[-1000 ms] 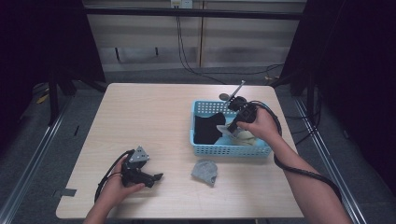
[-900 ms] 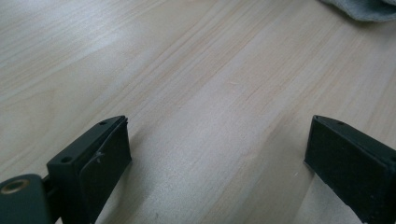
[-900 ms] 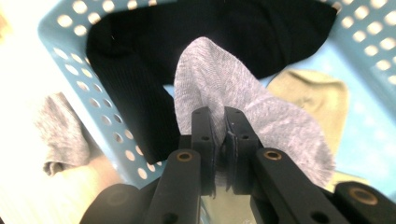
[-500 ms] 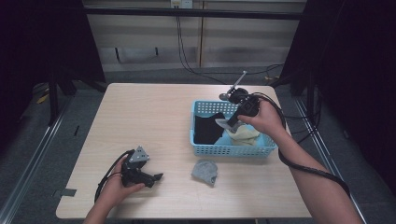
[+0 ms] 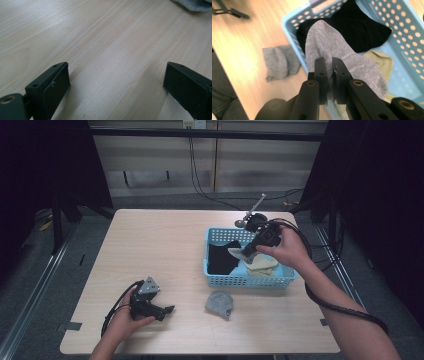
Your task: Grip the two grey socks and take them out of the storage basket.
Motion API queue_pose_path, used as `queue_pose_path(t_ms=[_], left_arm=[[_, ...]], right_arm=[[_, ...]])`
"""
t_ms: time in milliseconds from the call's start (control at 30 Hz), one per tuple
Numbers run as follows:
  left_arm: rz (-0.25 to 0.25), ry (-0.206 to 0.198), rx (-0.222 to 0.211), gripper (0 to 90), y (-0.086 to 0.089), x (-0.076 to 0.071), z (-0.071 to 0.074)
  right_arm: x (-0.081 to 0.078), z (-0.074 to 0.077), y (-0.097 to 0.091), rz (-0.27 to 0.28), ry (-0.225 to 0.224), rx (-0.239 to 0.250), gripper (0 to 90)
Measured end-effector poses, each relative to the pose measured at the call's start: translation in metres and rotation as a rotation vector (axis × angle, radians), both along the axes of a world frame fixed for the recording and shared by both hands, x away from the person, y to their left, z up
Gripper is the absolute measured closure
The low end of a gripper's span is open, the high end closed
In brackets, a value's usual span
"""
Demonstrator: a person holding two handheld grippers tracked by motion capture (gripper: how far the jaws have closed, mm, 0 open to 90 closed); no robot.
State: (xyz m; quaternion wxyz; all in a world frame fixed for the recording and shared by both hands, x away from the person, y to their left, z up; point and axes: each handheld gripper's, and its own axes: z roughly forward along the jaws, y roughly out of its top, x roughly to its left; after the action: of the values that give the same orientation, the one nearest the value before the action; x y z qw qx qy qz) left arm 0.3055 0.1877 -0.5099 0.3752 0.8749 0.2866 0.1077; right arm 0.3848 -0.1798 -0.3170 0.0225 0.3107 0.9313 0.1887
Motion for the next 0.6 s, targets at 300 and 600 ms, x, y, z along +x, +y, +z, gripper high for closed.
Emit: queue_pose_path(t_ms=[300,600], left_arm=[[-0.003,0.002,-0.001,6.1,0.000,0.000,0.000],[-0.010,0.000,0.013,6.1,0.001,0.000,0.001]], right_arm=[[-0.032,0.025,0.020,0.103,-0.034,0.014,84.4],[-0.059,0.021,0.045,0.187,-0.018,0.031,84.4]])
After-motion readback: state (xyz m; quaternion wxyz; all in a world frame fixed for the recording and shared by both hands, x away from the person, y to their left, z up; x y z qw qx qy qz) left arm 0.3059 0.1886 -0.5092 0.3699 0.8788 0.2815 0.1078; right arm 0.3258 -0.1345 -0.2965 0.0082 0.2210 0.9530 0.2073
